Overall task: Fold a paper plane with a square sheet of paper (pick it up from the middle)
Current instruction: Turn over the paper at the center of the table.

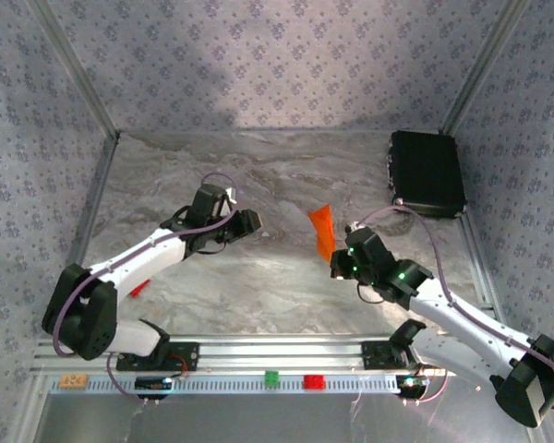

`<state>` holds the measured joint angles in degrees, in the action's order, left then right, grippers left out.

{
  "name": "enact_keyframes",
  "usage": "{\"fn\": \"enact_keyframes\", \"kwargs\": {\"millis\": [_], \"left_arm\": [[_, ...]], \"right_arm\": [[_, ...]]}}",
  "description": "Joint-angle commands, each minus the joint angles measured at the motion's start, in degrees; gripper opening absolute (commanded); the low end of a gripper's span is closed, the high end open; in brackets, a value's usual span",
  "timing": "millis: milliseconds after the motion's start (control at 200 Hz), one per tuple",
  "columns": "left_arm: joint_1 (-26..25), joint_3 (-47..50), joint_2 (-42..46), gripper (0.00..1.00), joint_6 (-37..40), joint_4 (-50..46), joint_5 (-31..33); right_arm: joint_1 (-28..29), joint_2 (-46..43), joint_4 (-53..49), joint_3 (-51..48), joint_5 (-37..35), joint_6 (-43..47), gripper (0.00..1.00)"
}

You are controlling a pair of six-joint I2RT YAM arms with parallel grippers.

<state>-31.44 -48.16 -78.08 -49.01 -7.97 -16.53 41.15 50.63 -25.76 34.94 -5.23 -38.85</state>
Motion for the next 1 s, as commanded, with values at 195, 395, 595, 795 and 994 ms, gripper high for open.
{"fn": "enact_keyframes", "kwargs": {"millis": [195,395,595,795,994], "left_arm": [[3.20,2.93,6.00,0.49,1.10,-3.04,2.49],[4.02,4.13,7.33,0.50,1.03,-3.55,3.11],[4.39,4.25,7.32,0.50,0.98,-3.72,3.13],[4.68,4.61,8.27,0.51,0.50,-4.42,3.84],[5.51,5.78,10.33,0.51,-0.35,-5.32,5.07]], "right_arm": [[6.31,6.75,-12.95,9.90,-17.77,5.72,0.03],[11.39,10.73,-18.79,14.02,-29.20,4.17,0.02],[13.65,12.92,-20.93,15.51,-34.60,4.37,0.02],[16.44,16.54,-22.96,17.72,-39.73,5.87,0.02],[19.53,23.86,-27.91,21.22,-44.25,4.19,0.02]]}}
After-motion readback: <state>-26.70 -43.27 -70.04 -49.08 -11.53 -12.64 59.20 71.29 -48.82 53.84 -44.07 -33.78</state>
